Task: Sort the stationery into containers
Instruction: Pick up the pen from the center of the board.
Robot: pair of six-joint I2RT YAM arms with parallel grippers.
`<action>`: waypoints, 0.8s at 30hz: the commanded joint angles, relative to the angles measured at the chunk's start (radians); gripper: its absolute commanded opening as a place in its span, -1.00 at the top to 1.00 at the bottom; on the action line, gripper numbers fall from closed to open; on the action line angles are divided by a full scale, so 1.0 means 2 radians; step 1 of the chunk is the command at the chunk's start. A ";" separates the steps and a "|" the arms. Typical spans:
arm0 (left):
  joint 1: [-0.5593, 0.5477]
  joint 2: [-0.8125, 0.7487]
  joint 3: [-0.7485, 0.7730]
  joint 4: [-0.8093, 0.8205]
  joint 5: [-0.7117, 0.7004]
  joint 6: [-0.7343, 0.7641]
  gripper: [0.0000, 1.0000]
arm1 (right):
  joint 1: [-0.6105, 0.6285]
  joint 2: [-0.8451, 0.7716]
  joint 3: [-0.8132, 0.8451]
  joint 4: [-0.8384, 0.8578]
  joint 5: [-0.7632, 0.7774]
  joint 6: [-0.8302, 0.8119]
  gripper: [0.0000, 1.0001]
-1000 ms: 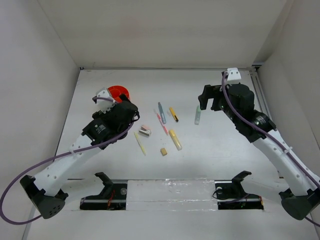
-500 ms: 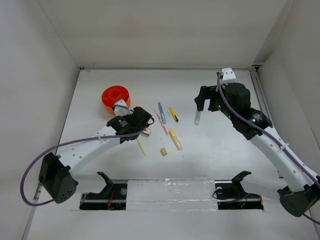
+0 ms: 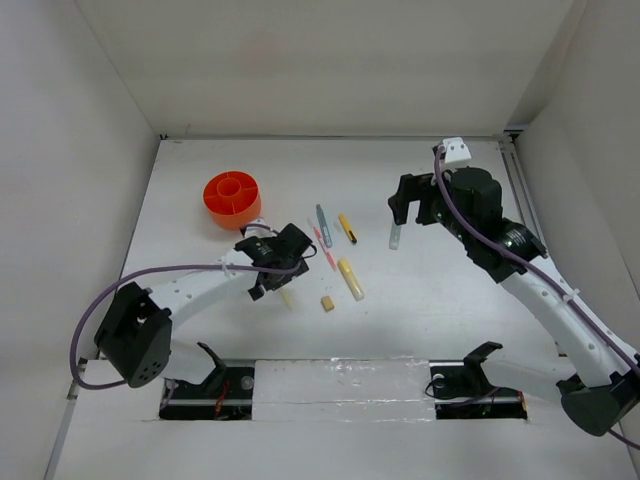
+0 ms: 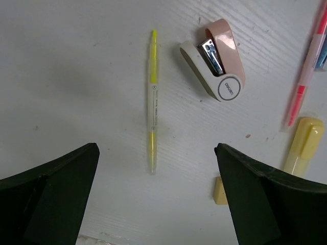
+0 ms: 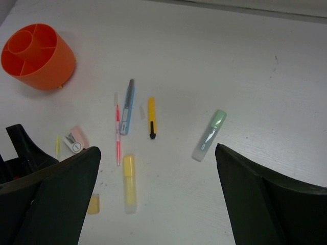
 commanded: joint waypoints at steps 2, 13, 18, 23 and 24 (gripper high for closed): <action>-0.001 0.007 -0.016 0.005 0.020 -0.006 -0.93 | 0.011 -0.016 -0.003 0.026 -0.006 -0.009 -1.00; -0.001 0.042 -0.060 0.043 0.054 -0.016 -0.78 | 0.020 -0.021 -0.012 0.031 -0.006 -0.009 -1.00; -0.001 0.068 -0.060 0.043 0.054 -0.021 -0.70 | 0.020 -0.026 -0.012 0.035 -0.011 -0.009 -1.00; -0.001 0.078 -0.055 0.043 0.045 -0.025 -0.48 | 0.025 -0.030 -0.017 0.035 -0.011 -0.009 -1.00; -0.001 0.084 -0.055 0.037 0.045 -0.025 -0.45 | 0.025 -0.030 -0.017 0.035 -0.011 -0.009 -1.00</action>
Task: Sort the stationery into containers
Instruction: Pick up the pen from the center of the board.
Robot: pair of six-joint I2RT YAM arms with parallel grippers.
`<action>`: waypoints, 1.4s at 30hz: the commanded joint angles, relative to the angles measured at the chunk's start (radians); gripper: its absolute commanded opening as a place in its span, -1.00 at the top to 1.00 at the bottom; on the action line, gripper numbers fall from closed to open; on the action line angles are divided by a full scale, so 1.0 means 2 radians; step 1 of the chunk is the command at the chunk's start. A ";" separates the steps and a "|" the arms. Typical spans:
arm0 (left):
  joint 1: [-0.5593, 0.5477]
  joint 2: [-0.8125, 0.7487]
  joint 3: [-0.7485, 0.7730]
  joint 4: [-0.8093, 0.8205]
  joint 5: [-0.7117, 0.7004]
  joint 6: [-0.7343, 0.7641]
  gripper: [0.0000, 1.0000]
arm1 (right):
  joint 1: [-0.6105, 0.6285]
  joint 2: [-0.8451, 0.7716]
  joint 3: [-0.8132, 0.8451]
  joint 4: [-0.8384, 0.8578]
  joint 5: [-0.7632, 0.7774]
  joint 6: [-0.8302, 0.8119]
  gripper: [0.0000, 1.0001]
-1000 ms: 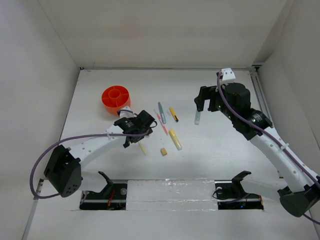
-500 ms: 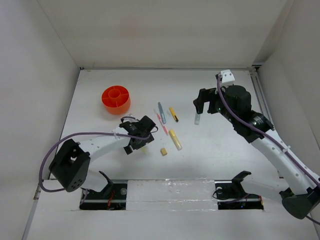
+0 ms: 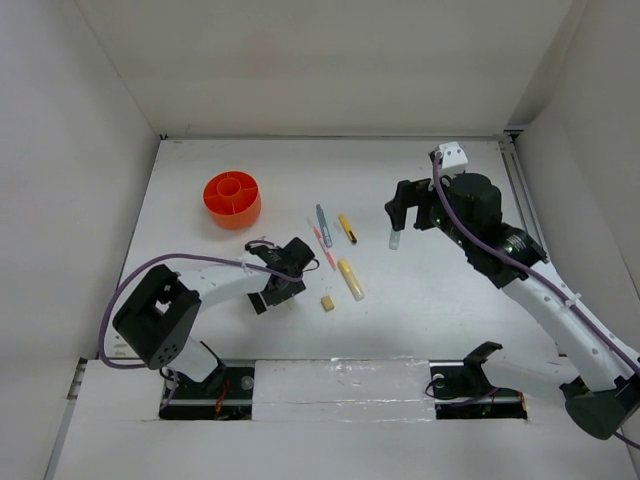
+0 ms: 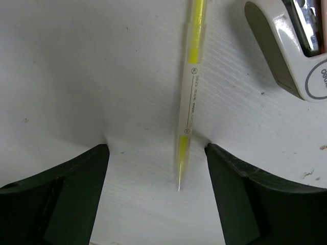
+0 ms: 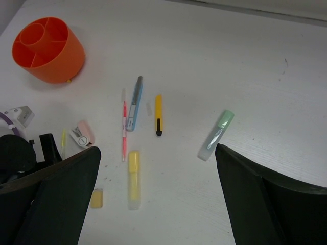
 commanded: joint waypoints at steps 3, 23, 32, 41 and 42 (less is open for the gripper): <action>-0.001 0.025 0.005 -0.001 -0.003 -0.013 -0.35 | 0.007 -0.015 -0.007 0.030 -0.006 -0.003 -1.00; -0.001 0.051 -0.019 0.028 -0.003 -0.032 0.73 | 0.012 -0.020 -0.007 0.030 -0.006 -0.003 -1.00; -0.001 -0.022 -0.050 0.032 -0.004 -0.052 1.00 | 0.012 0.004 0.002 0.035 -0.037 -0.018 -0.98; -0.012 -0.135 0.049 -0.073 -0.114 -0.001 1.00 | 0.068 0.147 0.046 0.022 0.015 -0.022 -0.87; -0.012 -0.149 0.059 -0.082 -0.133 0.009 1.00 | 0.068 0.176 0.055 0.022 0.020 -0.022 -0.87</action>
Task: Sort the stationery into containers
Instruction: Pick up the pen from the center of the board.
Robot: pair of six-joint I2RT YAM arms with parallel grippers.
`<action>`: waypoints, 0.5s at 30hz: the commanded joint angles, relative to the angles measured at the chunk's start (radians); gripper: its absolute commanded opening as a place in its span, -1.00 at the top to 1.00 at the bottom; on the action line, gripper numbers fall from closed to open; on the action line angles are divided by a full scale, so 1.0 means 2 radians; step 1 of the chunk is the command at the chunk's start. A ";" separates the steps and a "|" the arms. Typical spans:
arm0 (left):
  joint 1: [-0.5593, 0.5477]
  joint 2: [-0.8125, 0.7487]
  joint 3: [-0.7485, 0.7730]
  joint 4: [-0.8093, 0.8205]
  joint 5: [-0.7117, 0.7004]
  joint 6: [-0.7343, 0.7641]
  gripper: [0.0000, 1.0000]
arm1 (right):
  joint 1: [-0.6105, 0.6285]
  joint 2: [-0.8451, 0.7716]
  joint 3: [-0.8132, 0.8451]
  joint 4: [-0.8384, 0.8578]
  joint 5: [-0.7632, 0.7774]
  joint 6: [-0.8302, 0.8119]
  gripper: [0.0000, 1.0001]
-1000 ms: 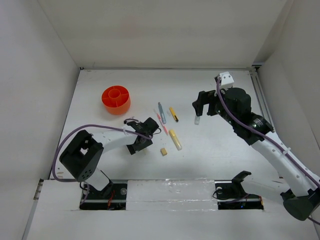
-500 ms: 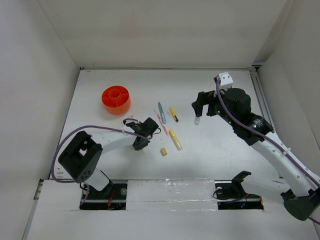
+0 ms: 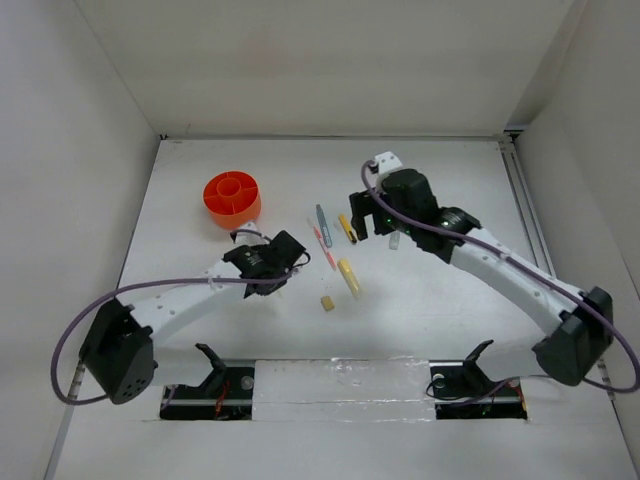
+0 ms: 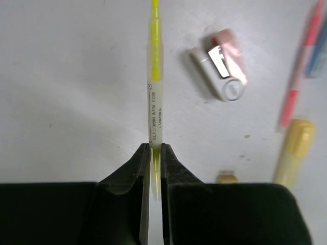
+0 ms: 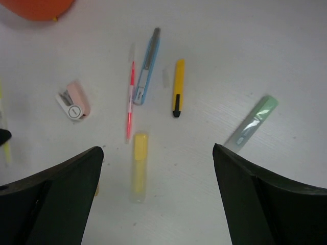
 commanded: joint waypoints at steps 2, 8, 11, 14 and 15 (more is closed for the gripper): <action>-0.004 -0.055 0.071 -0.057 -0.079 0.039 1.00 | 0.019 0.061 0.036 0.019 0.017 -0.006 -0.84; -0.004 -0.088 0.091 -0.025 -0.089 0.136 1.00 | 0.019 0.152 0.065 0.049 -0.012 -0.018 -0.34; 0.006 -0.093 0.097 -0.005 -0.083 0.189 1.00 | 0.019 0.213 0.101 0.042 -0.023 -0.029 -0.18; 0.006 -0.103 0.108 0.001 -0.066 0.211 1.00 | 0.019 0.264 0.135 0.036 -0.034 -0.034 -0.18; 0.006 -0.109 0.108 0.006 -0.061 0.216 1.00 | 0.019 0.273 0.142 0.036 -0.034 -0.034 -0.15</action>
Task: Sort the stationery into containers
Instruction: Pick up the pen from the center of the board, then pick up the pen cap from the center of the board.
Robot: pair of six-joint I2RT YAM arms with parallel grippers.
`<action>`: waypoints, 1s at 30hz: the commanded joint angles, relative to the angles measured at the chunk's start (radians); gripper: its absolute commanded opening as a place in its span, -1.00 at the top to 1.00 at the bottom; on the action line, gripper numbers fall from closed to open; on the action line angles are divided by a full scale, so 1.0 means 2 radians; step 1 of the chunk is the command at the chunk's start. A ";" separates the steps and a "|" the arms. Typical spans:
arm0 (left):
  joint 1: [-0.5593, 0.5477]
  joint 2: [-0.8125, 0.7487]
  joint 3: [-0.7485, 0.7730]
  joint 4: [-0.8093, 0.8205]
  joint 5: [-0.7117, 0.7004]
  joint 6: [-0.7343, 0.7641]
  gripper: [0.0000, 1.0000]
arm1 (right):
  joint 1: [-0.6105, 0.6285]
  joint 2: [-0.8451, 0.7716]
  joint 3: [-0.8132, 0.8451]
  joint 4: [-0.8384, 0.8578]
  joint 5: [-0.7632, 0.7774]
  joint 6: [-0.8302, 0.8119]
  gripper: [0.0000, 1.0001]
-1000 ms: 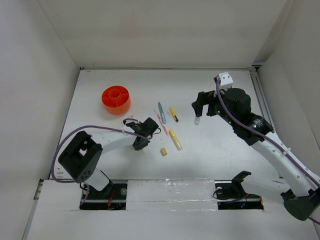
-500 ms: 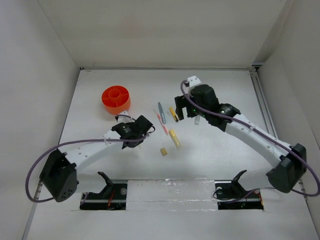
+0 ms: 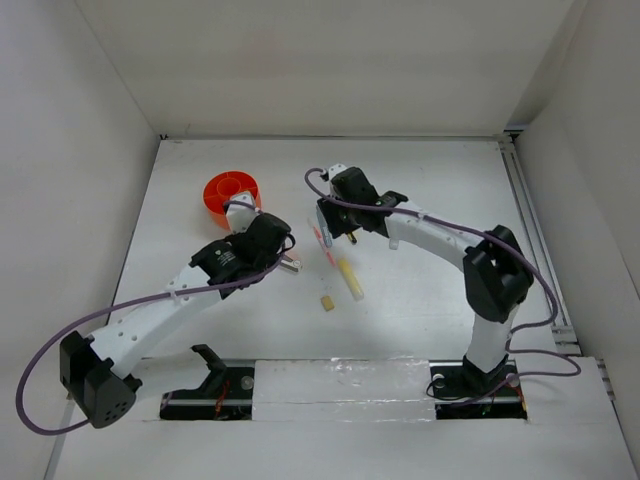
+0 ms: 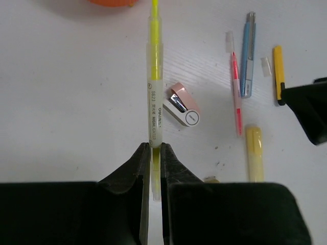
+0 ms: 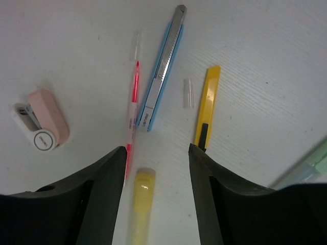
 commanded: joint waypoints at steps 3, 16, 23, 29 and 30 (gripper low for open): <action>0.002 -0.032 0.020 0.036 0.023 0.085 1.00 | -0.009 0.052 0.059 0.015 -0.014 -0.014 -0.08; 0.002 -0.068 0.003 0.062 0.028 0.110 1.00 | -0.048 0.130 0.125 -0.009 -0.077 -0.038 0.00; 0.002 -0.063 0.003 0.062 0.028 0.110 1.00 | -0.048 0.153 0.141 -0.014 -0.092 -0.043 0.09; 0.002 -0.053 0.008 0.062 0.028 0.110 1.00 | -0.048 0.174 0.151 -0.014 -0.092 -0.043 0.09; 0.002 -0.053 0.008 0.062 0.028 0.110 1.00 | -0.048 0.174 0.151 -0.014 -0.092 -0.043 0.11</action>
